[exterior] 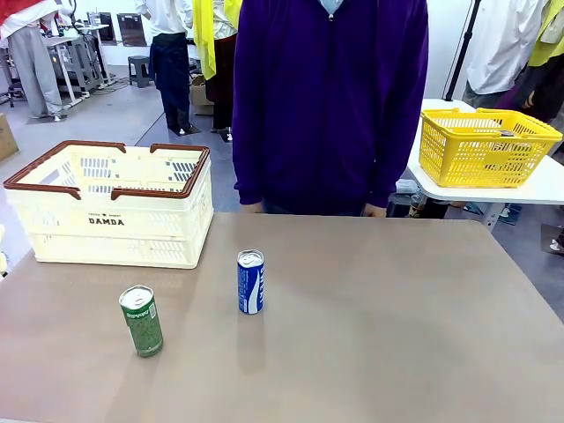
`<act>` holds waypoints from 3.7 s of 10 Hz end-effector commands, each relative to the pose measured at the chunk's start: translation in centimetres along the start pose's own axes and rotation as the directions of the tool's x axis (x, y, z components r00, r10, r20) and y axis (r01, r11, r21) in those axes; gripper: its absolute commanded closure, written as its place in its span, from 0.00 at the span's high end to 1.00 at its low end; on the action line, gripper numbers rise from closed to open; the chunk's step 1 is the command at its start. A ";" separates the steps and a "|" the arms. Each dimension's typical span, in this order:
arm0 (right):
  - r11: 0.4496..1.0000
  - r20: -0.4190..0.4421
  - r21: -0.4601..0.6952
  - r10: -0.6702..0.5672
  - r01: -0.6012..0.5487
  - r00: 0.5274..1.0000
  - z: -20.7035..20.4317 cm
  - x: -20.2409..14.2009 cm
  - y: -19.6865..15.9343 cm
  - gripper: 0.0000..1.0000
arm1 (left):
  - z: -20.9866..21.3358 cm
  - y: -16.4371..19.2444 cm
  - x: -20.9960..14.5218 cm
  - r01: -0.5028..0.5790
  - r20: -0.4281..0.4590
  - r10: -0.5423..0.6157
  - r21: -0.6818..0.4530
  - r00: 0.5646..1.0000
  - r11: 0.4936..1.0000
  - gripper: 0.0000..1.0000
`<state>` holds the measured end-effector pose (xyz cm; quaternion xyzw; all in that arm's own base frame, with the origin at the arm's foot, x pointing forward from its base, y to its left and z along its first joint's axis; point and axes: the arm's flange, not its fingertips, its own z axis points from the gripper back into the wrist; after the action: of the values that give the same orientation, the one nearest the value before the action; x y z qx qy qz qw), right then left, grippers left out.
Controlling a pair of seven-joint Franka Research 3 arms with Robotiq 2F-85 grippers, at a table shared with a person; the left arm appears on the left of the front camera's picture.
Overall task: Place the drinks into the Shopping basket.
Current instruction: Pick up one drink and place it into the Shopping basket.
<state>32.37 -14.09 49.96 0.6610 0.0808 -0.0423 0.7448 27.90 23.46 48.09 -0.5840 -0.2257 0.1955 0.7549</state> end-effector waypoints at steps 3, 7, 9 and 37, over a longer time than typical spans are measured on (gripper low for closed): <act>0.987 -0.079 -0.150 -0.071 0.059 0.994 -1.4 1.0 3.6 0.82 | 0.2 0.0 -0.3 0.019 -0.010 -0.019 -0.001 1.000 1.000 1.00; 0.987 -0.079 -0.150 -0.071 0.059 0.994 -1.4 1.0 3.6 0.82 | 0.2 0.0 -0.3 0.019 -0.010 -0.019 -0.001 1.000 1.000 1.00; 0.987 -0.079 -0.150 -0.071 0.059 0.994 -1.4 1.0 3.6 0.82 | 0.0 0.0 0.0 0.000 0.000 0.000 0.000 1.000 1.000 1.00; 0.987 -0.079 -0.150 -0.071 0.059 0.994 -1.4 1.0 3.6 0.82 | -53.0 -7.0 -26.5 0.680 -0.633 -0.250 0.685 0.733 0.261 1.00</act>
<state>34.06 -11.81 52.81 0.6054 0.1301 -0.0339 0.7845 36.03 -34.29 41.25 -0.0386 -0.0717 -0.0953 0.9921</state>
